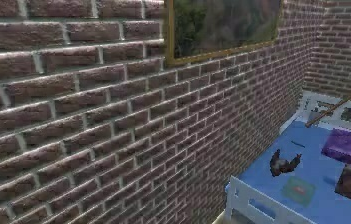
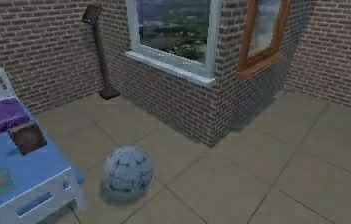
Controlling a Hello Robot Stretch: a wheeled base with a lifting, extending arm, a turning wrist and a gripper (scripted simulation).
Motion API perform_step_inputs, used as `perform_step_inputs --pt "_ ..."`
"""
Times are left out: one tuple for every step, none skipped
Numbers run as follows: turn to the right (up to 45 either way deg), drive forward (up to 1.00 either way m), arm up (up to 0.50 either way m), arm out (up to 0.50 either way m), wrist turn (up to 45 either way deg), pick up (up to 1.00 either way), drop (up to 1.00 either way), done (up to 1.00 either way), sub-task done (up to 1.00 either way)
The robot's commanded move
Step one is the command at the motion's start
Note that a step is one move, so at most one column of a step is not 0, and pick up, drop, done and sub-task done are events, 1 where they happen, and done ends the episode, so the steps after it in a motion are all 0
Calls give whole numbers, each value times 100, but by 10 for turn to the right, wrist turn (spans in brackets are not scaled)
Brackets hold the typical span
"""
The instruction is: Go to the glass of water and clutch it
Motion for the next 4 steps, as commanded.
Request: perform_step_inputs --pt "330 0 0 0 0 0 0 0 0" --pt "0 10 0 0 0 0 0 0 0" --pt "450 0 0 0 0 0 0 0 0" --pt "450 0 0 0 0 0 0 0 0"
